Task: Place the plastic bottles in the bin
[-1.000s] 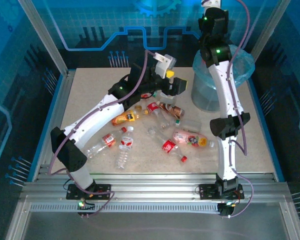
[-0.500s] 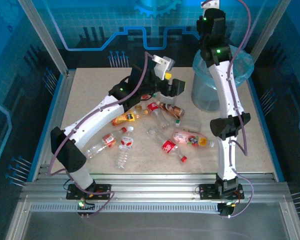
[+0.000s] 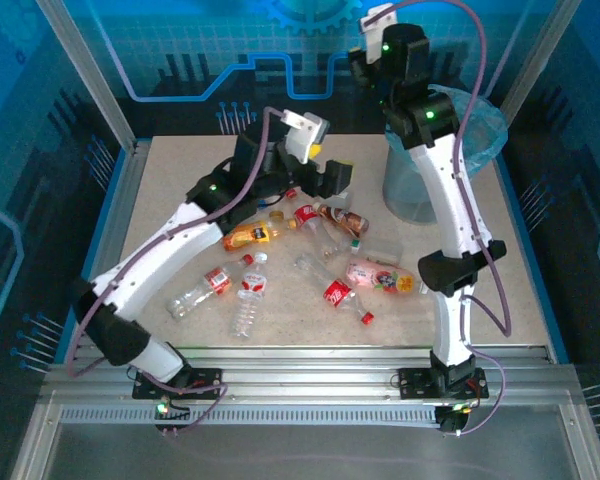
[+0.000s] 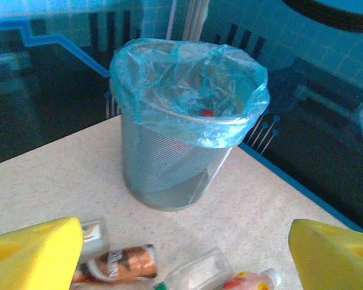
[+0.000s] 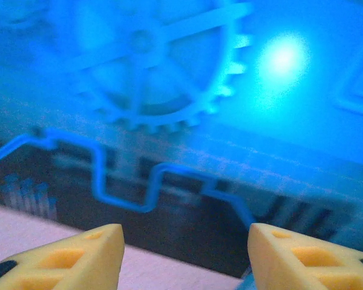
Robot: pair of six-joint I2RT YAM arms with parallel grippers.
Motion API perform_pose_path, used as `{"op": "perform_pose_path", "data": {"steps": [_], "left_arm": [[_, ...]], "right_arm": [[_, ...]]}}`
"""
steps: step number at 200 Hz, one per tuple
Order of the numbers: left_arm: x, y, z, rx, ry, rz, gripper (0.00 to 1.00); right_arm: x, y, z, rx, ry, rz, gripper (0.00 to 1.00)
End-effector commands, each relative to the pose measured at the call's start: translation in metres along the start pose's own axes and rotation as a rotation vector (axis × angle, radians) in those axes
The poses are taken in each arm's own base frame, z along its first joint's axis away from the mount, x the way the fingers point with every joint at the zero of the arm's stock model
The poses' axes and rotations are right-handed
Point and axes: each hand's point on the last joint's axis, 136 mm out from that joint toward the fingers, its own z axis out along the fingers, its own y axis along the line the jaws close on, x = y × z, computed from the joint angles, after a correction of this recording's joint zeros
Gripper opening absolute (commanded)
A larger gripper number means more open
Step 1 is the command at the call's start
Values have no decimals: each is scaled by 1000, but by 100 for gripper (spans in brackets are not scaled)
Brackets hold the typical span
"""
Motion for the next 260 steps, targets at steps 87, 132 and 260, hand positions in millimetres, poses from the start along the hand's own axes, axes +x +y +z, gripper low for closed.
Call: {"op": "perform_pose_path", "data": {"steps": [87,132,260], "left_arm": [[140,43,-135,-282,283,-181,88],[205,52,-180,-389,400,-396,87],[301,69,-170,-491,498,-629,86]], "right_arm": [[165,201,-91,-642,632,282,59],[256,269,-109,-665,864,385,57],[362,335,-85,-616,1082,482,56]]}}
